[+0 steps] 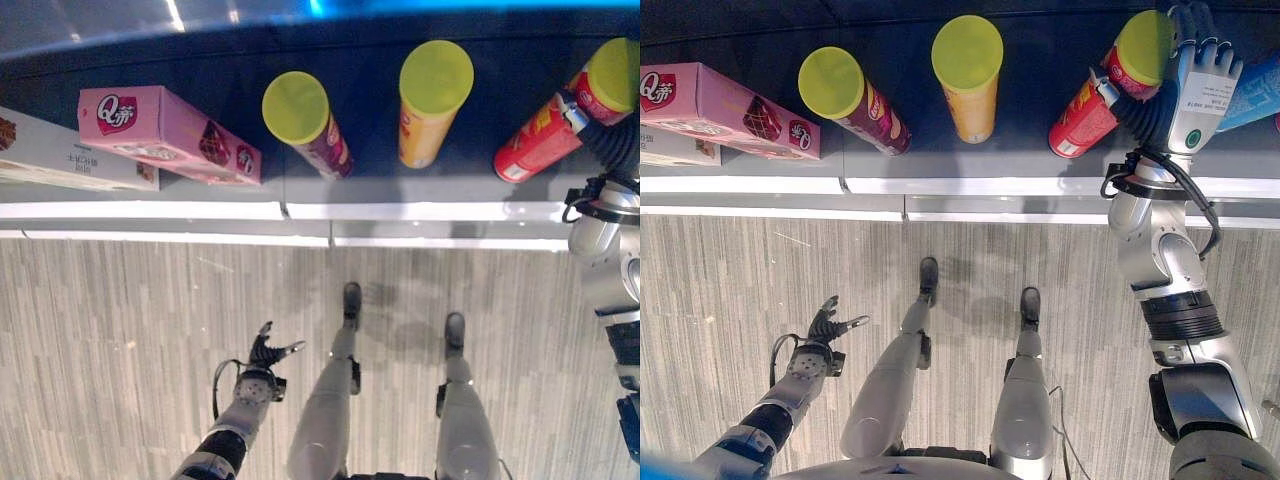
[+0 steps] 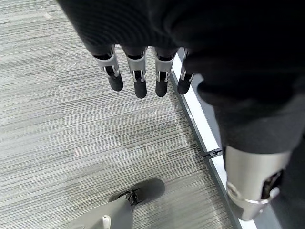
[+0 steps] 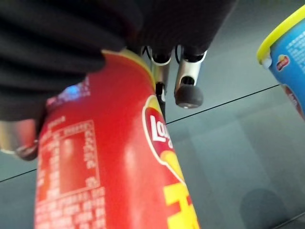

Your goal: Put the goods on the table back onto the shelves and tidy them up.

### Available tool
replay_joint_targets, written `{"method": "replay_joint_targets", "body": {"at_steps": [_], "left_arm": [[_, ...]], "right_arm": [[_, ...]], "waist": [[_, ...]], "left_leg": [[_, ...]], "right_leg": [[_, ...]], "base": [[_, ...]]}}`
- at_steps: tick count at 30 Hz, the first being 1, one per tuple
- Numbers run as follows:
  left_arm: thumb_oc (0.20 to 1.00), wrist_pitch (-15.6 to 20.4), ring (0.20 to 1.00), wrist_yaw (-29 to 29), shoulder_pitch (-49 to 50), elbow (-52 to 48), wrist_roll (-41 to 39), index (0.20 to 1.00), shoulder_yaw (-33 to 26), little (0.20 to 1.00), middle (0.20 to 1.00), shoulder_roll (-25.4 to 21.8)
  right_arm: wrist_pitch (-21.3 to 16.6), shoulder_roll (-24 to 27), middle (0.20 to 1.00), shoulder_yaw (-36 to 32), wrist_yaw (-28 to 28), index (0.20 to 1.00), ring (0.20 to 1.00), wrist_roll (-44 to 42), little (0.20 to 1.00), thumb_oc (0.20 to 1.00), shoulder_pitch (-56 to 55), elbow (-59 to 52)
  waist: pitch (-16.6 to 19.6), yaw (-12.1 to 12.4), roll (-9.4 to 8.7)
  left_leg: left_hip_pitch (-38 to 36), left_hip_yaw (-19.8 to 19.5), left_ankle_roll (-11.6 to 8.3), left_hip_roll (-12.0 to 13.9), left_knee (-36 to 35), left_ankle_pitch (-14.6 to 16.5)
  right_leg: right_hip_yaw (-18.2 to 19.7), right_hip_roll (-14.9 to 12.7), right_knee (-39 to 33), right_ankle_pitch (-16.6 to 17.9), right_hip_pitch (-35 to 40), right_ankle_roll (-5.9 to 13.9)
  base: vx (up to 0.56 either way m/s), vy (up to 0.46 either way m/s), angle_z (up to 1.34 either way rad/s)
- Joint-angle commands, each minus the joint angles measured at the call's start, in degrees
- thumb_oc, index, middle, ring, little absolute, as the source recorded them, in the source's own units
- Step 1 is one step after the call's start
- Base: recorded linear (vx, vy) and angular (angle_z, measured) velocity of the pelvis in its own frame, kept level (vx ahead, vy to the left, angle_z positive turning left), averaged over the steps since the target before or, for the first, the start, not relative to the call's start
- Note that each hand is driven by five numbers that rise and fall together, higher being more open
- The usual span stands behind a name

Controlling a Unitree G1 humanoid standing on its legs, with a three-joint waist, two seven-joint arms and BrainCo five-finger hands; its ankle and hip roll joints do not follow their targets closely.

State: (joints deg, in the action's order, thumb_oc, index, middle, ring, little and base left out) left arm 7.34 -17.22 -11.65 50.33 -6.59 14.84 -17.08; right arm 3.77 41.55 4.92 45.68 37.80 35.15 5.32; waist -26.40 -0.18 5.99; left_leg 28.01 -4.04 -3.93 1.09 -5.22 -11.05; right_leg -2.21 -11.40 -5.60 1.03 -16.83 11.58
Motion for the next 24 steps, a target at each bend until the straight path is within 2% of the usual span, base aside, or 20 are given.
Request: {"method": "replay_joint_targets", "body": {"at_steps": [1, 13, 14, 17, 18, 19, 20, 21, 22, 24], "left_arm": [[1.000, 0.4, 1.000, -1.2, -2.0, 4.4, -1.4, 1.000, -0.6, 1.000, 1.000, 1.1], [1.000, 0.4, 1.000, -1.4, -2.2, 4.5, -1.3, 1.000, -0.6, 1.000, 1.000, 1.1], [1.000, 0.4, 1.000, -1.6, -2.3, 4.6, -1.3, 1.000, -0.6, 1.000, 1.000, 1.2], [1.000, 0.4, 1.000, -1.6, -2.3, 4.6, -1.3, 1.000, -0.6, 1.000, 1.000, 1.2], [1.000, 0.3, 1.000, -1.7, -2.2, 4.8, -1.4, 1.000, -0.7, 1.000, 1.000, 1.4], [1.000, 0.3, 1.000, -1.7, -2.2, 4.8, -1.3, 1.000, -0.7, 1.000, 1.000, 1.4], [1.000, 0.3, 1.000, -1.7, -2.3, 4.8, -1.4, 1.000, -0.7, 1.000, 1.000, 1.5], [1.000, 0.3, 1.000, -1.8, -2.4, 4.8, -1.4, 1.000, -0.7, 1.000, 1.000, 1.4], [1.000, 0.1, 1.000, -2.5, -2.9, 5.2, -1.7, 1.000, -1.3, 1.000, 1.000, 1.9], [1.000, 0.2, 1.000, -2.4, -2.7, 5.1, -1.7, 1.000, -1.2, 1.000, 1.000, 1.8]], "right_arm": [[-0.1, 2.7, 0.200, -1.2, 1.2, 0.200, 0.200, 1.4, 0.200, 0.200, 2.3, -3.3], [-0.2, 2.2, 0.200, -1.1, 1.3, 0.200, 0.200, 1.4, 0.200, 0.200, 2.1, -3.6], [-0.4, 1.9, 0.275, -1.1, 1.4, 0.275, 0.275, 1.4, 0.275, 0.275, 1.9, -4.0], [-0.4, 1.8, 0.275, -1.2, 1.3, 0.275, 0.275, 1.4, 0.275, 0.275, 1.8, -4.1], [-0.5, 1.5, 0.865, -1.2, 1.5, 0.865, 0.865, 1.3, 0.865, 0.865, 1.6, -4.6], [-0.5, 1.5, 0.865, -1.3, 1.5, 0.865, 0.865, 1.3, 0.865, 0.865, 1.6, -4.6], [-0.7, 1.3, 0.915, -1.3, 1.6, 0.915, 0.915, 1.3, 0.915, 0.915, 1.4, -5.0], [-0.7, 1.1, 1.000, -1.4, 1.6, 1.000, 1.000, 1.2, 1.000, 1.000, 1.3, -5.2], [-2.7, -1.7, 1.000, -2.3, 2.7, 1.000, 1.000, 0.4, 1.000, 1.000, -1.7, -10.0], [-2.8, -2.2, 1.000, -2.9, 2.5, 1.000, 1.000, 0.6, 1.000, 1.000, -2.6, -11.1]], "waist": [[1.9, -0.1, -0.61], [1.9, -0.2, -0.59], [1.8, -0.2, -0.59], [1.9, -0.2, -0.59], [1.8, -0.2, -0.62], [1.8, -0.2, -0.63], [1.8, -0.2, -0.66], [1.8, -0.3, -0.71], [1.7, -1.2, -1.32], [1.8, -1.1, -1.50]], "left_leg": [[-1.9, 2.1, -1.72, -1.2, 0.2, 6.3], [-1.7, 2.1, -1.73, -1.2, 0.2, 6.3], [-1.7, 2.1, -1.74, -1.2, 0.2, 6.3], [-1.7, 2.1, -1.74, -1.2, 0.2, 6.3], [-1.7, 2.2, -1.74, -1.2, 0.2, 6.2], [-1.7, 2.2, -1.74, -1.2, 0.2, 6.2], [-1.7, 2.2, -1.73, -1.2, 0.2, 6.3], [-1.7, 2.2, -1.73, -1.2, 0.2, 6.3], [-1.6, 2.5, -1.79, -0.9, 0.2, 6.4], [-1.7, 2.5, -1.80, -0.9, 0.2, 6.4]], "right_leg": [[-0.5, -0.4, 0.9, 3.8, -4.7, -0.27], [-0.5, -0.4, 0.9, 3.9, -4.9, -0.27], [-0.6, -0.4, 0.9, 3.9, -5.0, -0.27], [-0.6, -0.4, 0.9, 3.9, -5.0, -0.27], [-0.6, -0.4, 0.9, 4.0, -4.9, -0.26], [-0.6, -0.4, 0.9, 4.0, -4.9, -0.26], [-0.6, -0.4, 0.9, 4.0, -4.9, -0.27], [-0.6, -0.4, 0.9, 4.0, -4.9, -0.28], [-0.6, -0.2, 0.8, 4.1, -5.1, -0.20], [-0.6, -0.3, 0.8, 4.0, -5.0, -0.18]], "base": [[0.00, 0.000, 0.00], [0.00, 0.000, 0.00], [0.00, 0.000, 0.00], [0.00, 0.000, 0.00], [0.00, 0.000, 0.00], [0.00, 0.000, 0.00], [0.00, 0.000, 0.00], [0.00, 0.000, 0.00], [0.00, 0.000, 0.00], [-0.01, 0.016, 0.00]]}}
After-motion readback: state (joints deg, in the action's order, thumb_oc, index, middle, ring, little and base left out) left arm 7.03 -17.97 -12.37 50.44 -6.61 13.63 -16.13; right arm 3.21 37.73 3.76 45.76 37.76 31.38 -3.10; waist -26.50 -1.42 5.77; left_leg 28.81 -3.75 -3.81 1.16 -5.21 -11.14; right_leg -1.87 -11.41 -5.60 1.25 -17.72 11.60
